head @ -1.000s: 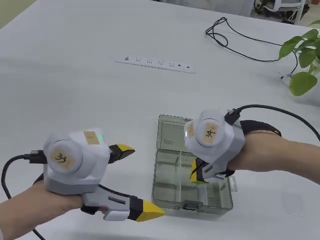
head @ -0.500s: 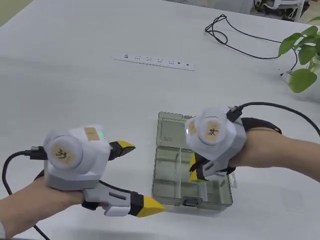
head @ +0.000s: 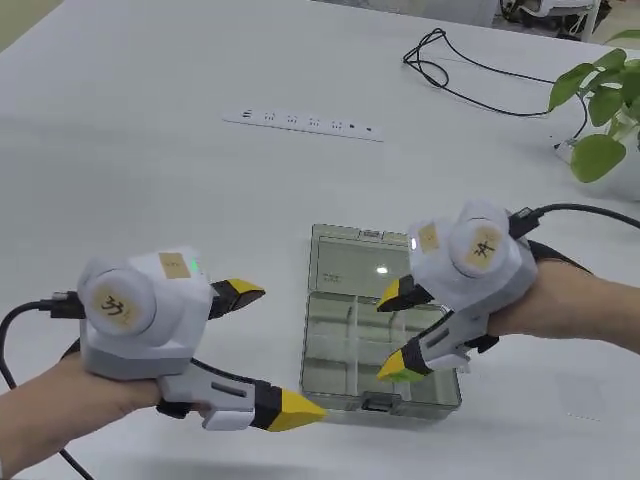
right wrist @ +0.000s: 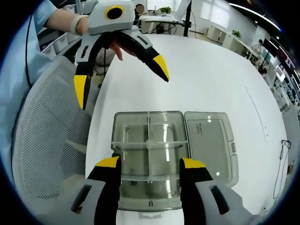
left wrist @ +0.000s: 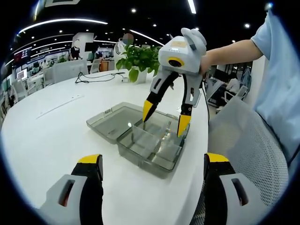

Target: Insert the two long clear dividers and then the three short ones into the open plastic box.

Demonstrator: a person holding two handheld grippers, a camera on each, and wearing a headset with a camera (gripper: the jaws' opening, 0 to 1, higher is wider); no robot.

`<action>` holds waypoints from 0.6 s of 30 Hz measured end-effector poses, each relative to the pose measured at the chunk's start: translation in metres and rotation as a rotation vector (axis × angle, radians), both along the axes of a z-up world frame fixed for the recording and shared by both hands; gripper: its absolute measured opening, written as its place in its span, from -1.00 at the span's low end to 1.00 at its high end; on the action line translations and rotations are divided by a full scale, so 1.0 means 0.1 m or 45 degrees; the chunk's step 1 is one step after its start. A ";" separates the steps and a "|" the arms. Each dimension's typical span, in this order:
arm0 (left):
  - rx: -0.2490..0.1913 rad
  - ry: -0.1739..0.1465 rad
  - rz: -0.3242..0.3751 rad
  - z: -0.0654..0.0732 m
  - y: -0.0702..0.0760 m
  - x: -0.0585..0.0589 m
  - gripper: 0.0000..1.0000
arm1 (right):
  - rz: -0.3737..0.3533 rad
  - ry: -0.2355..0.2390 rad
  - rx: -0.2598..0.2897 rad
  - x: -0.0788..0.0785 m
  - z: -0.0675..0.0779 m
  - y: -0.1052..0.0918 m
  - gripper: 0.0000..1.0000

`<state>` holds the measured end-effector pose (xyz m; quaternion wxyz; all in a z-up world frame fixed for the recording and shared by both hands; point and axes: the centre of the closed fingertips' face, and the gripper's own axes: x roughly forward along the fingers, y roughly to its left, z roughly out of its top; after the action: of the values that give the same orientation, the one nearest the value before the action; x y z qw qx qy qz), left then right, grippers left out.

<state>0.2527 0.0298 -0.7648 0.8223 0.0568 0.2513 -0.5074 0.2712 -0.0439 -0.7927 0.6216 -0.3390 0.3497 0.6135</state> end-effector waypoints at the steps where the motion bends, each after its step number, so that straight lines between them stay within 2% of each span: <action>1: 0.000 -0.001 -0.001 0.01 0.00 0.00 0.81 | -0.013 0.009 0.020 -0.01 0.01 0.00 0.14; 3: 0.003 -0.006 -0.010 0.02 -0.01 -0.01 0.81 | -0.029 0.023 0.046 -0.04 0.02 -0.03 0.26; 5: 0.004 -0.007 -0.015 0.03 -0.01 -0.02 0.82 | -0.045 0.012 0.103 -0.05 0.07 -0.01 0.33; 6: 0.004 -0.008 -0.017 0.03 -0.01 -0.02 0.82 | -0.055 0.024 0.131 -0.07 0.09 0.00 0.38; 9: 0.004 -0.016 -0.014 0.04 0.00 -0.01 0.83 | -0.071 0.019 0.186 -0.10 0.13 -0.02 0.58; 14: -0.003 -0.016 -0.005 0.06 0.01 0.00 0.84 | -0.107 0.027 0.208 -0.15 0.12 -0.11 0.76; 18: -0.008 -0.011 0.003 0.06 0.03 -0.01 0.84 | -0.180 0.014 0.248 -0.13 0.13 -0.21 0.91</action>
<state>0.2521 0.0325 -0.7588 0.8241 0.0563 0.2462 -0.5071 0.2579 -0.0650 -0.7796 0.6913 -0.2481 0.3151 0.6011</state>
